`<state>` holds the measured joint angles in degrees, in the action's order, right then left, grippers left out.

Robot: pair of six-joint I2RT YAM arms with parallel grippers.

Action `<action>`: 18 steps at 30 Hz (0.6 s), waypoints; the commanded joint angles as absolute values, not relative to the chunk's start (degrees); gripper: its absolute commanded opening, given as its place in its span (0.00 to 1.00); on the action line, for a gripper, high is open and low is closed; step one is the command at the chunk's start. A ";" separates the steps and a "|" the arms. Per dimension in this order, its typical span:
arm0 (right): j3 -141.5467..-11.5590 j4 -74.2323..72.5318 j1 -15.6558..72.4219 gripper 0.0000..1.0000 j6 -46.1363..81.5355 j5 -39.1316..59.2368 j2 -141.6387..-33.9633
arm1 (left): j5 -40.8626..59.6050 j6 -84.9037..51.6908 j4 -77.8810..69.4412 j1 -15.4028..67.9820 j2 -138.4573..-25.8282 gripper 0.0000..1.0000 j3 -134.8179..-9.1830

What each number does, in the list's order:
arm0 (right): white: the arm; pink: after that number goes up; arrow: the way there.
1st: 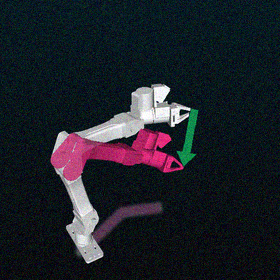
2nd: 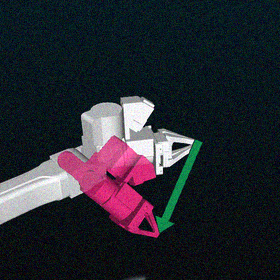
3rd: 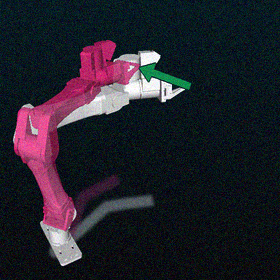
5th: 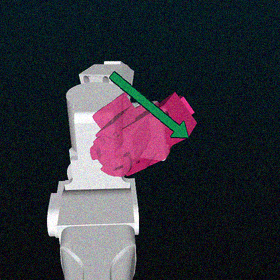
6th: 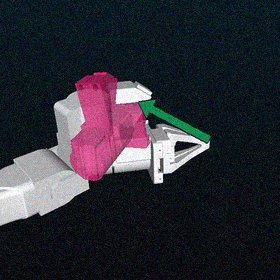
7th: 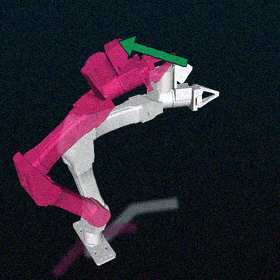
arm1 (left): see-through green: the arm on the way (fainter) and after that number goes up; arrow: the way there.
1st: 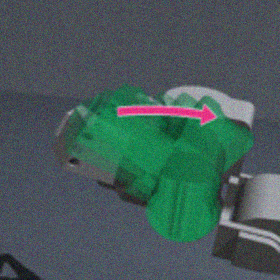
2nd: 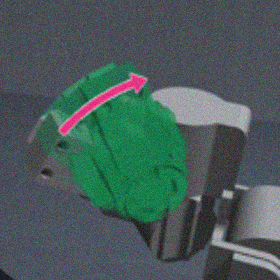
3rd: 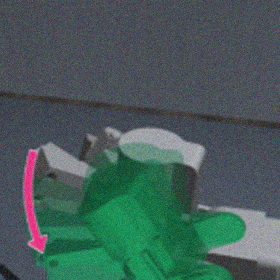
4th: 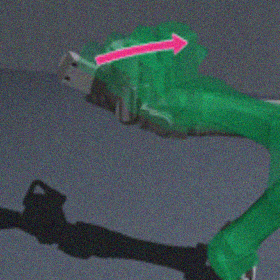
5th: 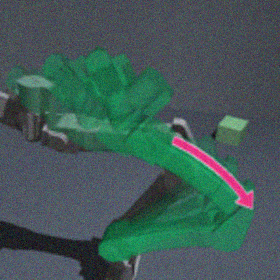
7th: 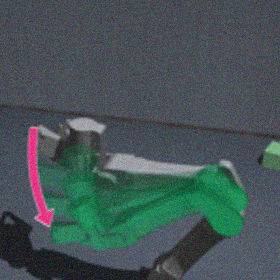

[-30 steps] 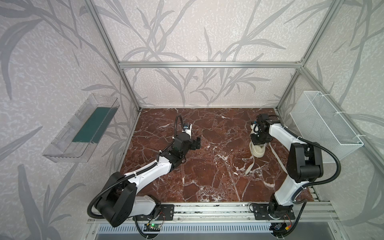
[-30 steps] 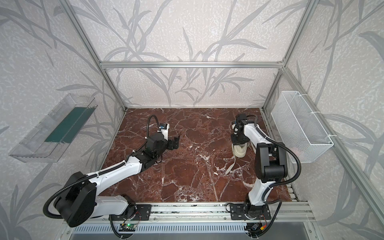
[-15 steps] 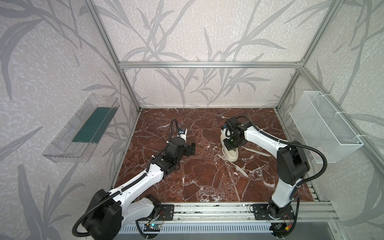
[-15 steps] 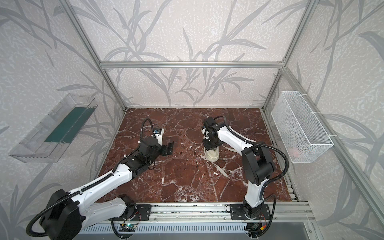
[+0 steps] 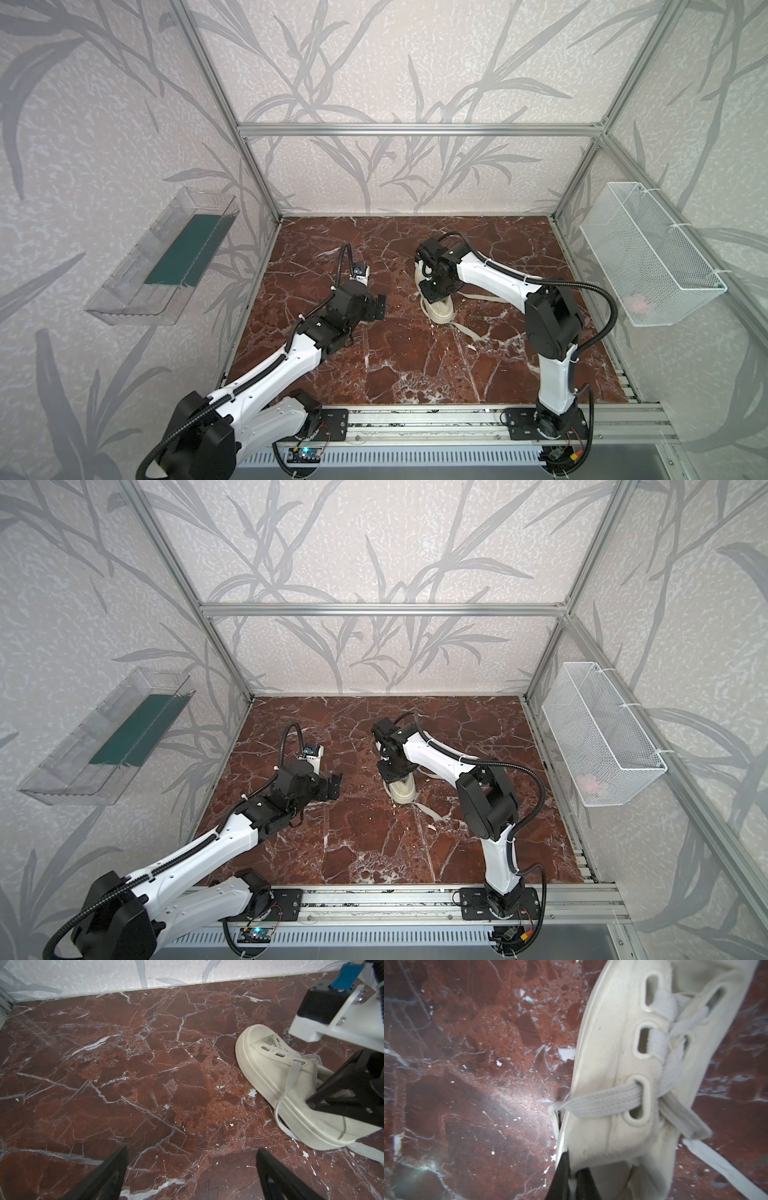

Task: Tie the shoes
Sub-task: 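Drag the sneaker with the right gripper toward the table center, near the left gripper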

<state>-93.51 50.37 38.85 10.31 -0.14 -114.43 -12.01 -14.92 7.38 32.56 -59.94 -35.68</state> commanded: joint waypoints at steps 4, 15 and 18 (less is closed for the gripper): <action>-96.42 56.55 35.92 0.10 3.73 -8.61 -115.08 | -12.54 -15.73 7.89 32.33 -59.39 0.98 -35.03; -91.57 53.72 33.88 0.09 5.66 -3.57 -114.37 | -12.29 -16.01 7.20 32.25 -61.29 0.98 -35.38; -90.12 51.24 35.61 0.09 9.86 -0.72 -113.64 | -12.79 -15.91 7.19 32.12 -61.35 0.98 -35.34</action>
<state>-91.81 52.34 33.80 5.72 -5.30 -114.83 -11.99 -15.07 7.29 32.45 -61.17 -35.51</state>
